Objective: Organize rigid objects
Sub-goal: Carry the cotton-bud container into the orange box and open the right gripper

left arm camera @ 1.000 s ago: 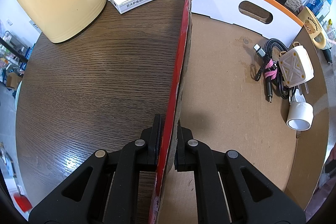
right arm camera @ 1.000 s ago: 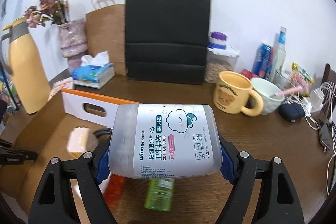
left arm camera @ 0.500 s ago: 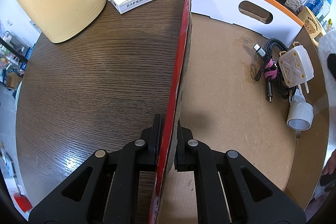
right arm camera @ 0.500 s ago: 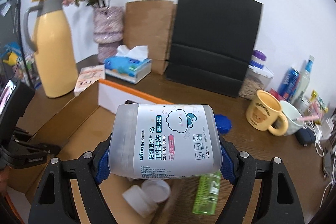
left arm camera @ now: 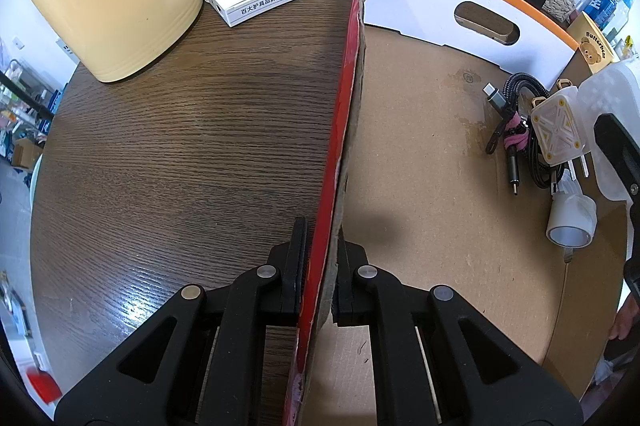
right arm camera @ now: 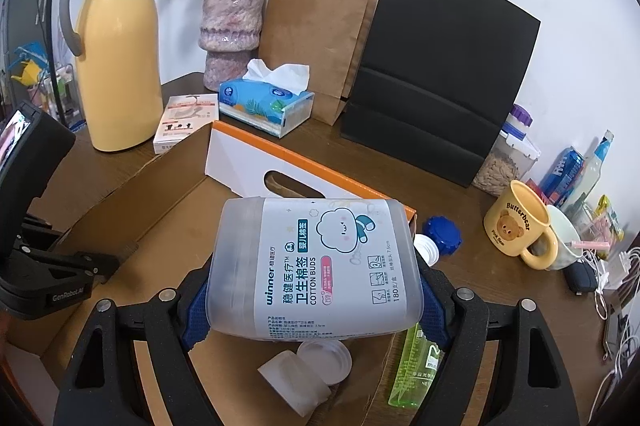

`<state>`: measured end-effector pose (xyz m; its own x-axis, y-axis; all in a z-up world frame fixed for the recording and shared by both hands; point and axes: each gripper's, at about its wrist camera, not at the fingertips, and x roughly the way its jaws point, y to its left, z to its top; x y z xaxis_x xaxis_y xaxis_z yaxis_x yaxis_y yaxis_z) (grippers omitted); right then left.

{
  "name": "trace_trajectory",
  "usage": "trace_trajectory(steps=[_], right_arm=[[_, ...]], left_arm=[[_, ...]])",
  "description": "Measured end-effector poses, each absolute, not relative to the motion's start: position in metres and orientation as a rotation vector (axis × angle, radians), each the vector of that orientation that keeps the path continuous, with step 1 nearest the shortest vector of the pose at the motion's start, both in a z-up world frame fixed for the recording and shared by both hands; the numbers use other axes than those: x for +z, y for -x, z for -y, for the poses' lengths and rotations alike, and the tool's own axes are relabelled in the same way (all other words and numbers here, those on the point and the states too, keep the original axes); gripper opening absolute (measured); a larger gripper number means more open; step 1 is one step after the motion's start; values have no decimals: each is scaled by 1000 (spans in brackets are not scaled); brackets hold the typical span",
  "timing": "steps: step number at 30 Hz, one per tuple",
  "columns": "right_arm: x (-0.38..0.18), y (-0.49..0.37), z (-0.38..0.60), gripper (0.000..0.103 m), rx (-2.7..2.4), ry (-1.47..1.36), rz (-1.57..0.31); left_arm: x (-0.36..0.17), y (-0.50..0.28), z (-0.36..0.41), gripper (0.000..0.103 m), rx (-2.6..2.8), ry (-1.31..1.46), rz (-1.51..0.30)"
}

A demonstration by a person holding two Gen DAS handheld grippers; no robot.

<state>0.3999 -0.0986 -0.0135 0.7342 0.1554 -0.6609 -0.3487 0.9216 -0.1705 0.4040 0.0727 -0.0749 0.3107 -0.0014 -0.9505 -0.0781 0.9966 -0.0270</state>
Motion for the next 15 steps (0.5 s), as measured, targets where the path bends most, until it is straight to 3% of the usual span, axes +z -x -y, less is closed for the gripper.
trace_trajectory(steps=[5,9,12,15], right_arm=[[-15,-403,101,87,290,278,-722],[-14,-403,105,93,279,259,-719],[-14,-402,104,103,282,266,-719],[-13,-400,102,103,287,275,-711]], left_arm=[[-75,-404,-73,4,51,72,-1254],[-75,-404,-73,4,51,72,-1254],[-75,-404,-72,4,50,72,-1254],[-75,-404,-72,4,51,73,-1254]])
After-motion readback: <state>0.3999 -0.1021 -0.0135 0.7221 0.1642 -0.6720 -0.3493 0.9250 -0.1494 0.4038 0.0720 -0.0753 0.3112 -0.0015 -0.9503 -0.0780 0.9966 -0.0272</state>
